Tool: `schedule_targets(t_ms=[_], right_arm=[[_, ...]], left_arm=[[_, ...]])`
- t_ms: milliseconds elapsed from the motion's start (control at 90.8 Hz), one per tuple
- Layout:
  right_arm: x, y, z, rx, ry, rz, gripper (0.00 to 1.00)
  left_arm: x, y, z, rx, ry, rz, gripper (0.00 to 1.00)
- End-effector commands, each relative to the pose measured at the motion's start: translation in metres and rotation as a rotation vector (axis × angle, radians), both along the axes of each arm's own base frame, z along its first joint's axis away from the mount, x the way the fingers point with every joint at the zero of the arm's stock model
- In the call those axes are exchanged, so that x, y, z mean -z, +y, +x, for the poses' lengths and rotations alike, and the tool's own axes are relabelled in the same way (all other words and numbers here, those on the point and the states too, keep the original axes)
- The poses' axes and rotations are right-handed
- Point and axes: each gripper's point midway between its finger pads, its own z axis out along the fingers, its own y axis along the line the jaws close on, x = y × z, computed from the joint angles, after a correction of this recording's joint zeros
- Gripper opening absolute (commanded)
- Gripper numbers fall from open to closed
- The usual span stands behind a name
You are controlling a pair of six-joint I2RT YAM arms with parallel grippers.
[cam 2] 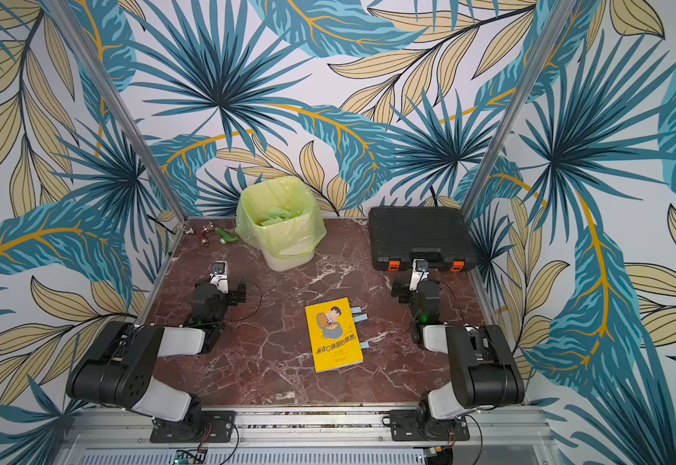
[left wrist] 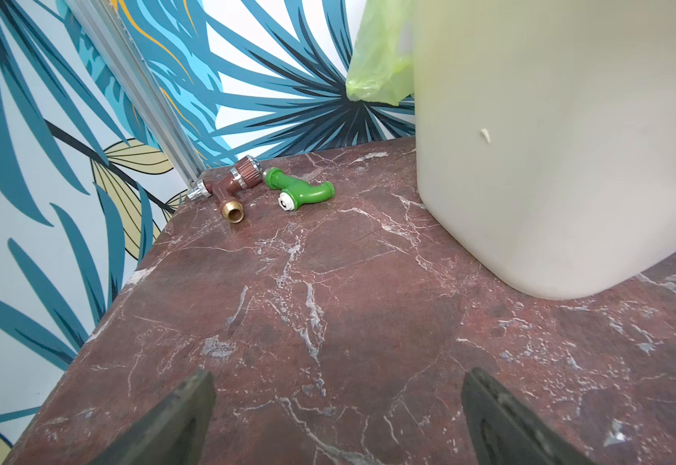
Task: Peel off the used sticky note
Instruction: Tear off the note from the book.
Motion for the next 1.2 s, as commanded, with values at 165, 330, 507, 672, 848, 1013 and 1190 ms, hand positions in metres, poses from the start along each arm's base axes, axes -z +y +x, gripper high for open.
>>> schedule_targets(t_ms=[165,330,507,672,848,1013,1190], right_arm=[[0.002,0.003,0.0,-0.013,0.005,-0.009,0.99],[0.002,0.003,0.0,-0.014,0.004,-0.008,0.99],[0.003,0.003,-0.001,-0.013,0.005,-0.009,1.0],[0.003,0.003,0.0,-0.013,0.005,-0.009,0.99],[0.002,0.003,-0.001,-0.014,0.001,-0.008,0.99],[-0.018,0.007,0.0,-0.035,0.019,-0.007,0.99],[-0.036,0.023,-0.004,-0.068,0.144,0.06,0.99]], left_arm=[[-0.007,0.002,0.005,-0.005,-0.015,-0.01,1.0],[-0.006,0.002,0.005,0.003,-0.008,-0.02,1.0],[-0.005,0.005,0.006,0.002,-0.002,-0.034,1.0],[-0.005,0.005,0.006,0.003,-0.002,-0.034,1.0],[-0.005,0.005,0.006,0.003,-0.002,-0.034,1.0],[-0.015,0.021,0.001,-0.093,-0.025,-0.045,1.0],[-0.046,0.011,-0.011,-0.111,-0.018,-0.022,1.0]])
